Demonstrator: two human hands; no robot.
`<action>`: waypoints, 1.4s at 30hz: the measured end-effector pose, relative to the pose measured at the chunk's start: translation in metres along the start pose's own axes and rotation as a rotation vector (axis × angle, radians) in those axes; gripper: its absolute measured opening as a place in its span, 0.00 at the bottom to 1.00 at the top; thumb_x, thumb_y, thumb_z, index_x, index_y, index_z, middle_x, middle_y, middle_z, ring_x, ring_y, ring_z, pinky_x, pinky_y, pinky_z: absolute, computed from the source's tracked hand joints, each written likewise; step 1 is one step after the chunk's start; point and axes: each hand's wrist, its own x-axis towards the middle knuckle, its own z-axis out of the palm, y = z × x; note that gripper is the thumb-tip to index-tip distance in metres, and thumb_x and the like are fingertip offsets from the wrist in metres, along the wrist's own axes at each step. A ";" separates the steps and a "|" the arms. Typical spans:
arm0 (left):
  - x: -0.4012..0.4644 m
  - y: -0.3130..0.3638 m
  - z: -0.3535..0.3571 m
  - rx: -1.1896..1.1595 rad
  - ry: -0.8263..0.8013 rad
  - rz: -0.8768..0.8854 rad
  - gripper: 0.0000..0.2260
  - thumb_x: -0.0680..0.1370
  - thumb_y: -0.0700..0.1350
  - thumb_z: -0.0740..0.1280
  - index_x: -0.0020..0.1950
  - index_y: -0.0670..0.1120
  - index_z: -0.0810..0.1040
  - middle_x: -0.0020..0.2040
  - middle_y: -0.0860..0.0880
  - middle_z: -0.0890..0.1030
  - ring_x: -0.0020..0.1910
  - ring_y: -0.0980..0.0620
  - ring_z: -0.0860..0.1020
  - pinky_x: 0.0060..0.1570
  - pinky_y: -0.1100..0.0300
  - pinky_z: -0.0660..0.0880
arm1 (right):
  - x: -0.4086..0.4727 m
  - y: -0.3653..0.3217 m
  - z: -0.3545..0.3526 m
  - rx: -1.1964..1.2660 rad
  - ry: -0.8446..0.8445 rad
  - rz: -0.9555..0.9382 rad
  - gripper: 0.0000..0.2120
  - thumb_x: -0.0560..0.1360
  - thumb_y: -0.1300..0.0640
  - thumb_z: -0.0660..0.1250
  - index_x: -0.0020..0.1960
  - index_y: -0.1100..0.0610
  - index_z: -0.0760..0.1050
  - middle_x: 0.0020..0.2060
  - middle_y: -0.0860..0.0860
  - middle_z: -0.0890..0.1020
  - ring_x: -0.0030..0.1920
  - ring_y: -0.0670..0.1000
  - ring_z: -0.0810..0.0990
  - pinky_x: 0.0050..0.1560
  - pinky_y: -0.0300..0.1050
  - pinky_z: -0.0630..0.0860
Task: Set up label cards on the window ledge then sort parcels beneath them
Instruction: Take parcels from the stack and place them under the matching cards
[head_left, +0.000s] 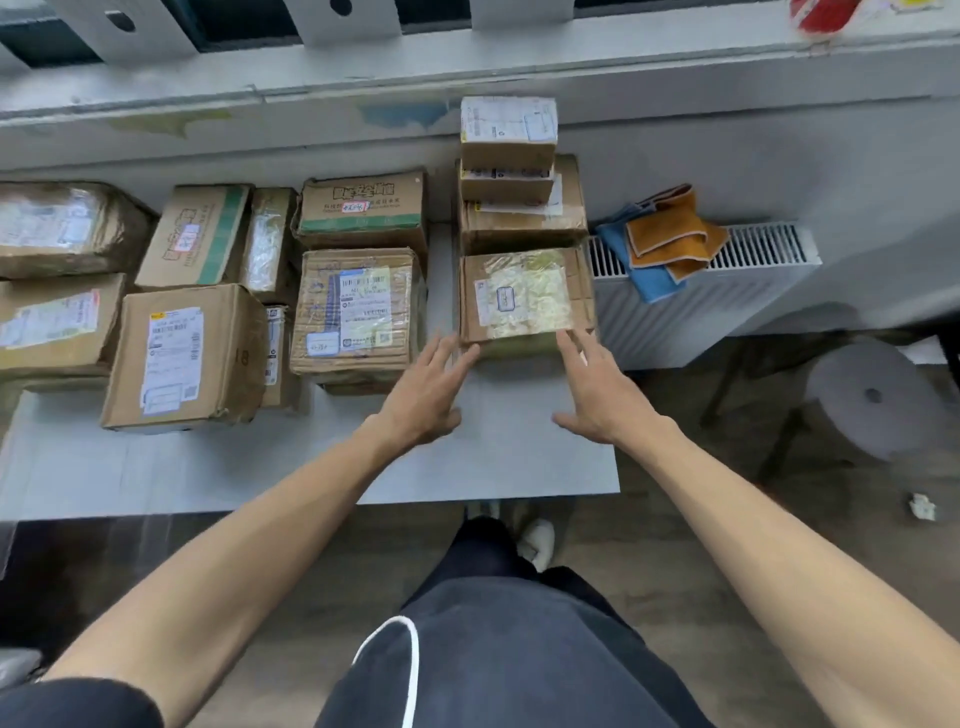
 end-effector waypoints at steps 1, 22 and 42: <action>-0.013 0.001 0.007 0.006 -0.008 -0.004 0.38 0.76 0.45 0.69 0.81 0.47 0.52 0.80 0.39 0.53 0.79 0.38 0.50 0.76 0.45 0.55 | -0.007 -0.001 0.009 0.019 -0.001 0.000 0.51 0.75 0.50 0.74 0.82 0.56 0.41 0.81 0.55 0.43 0.80 0.59 0.50 0.73 0.54 0.67; -0.221 -0.028 0.084 -0.117 0.037 -0.257 0.33 0.79 0.46 0.63 0.81 0.48 0.52 0.80 0.41 0.54 0.80 0.42 0.49 0.77 0.50 0.54 | -0.081 -0.144 0.116 -0.082 -0.172 -0.269 0.45 0.76 0.56 0.72 0.82 0.51 0.45 0.81 0.54 0.42 0.79 0.59 0.55 0.70 0.52 0.70; -0.624 -0.190 0.169 -0.290 0.264 -0.862 0.34 0.79 0.47 0.65 0.82 0.49 0.52 0.79 0.43 0.57 0.80 0.46 0.50 0.73 0.54 0.62 | -0.167 -0.540 0.267 -0.326 -0.257 -0.850 0.47 0.75 0.54 0.72 0.82 0.53 0.44 0.81 0.55 0.42 0.80 0.57 0.53 0.70 0.50 0.71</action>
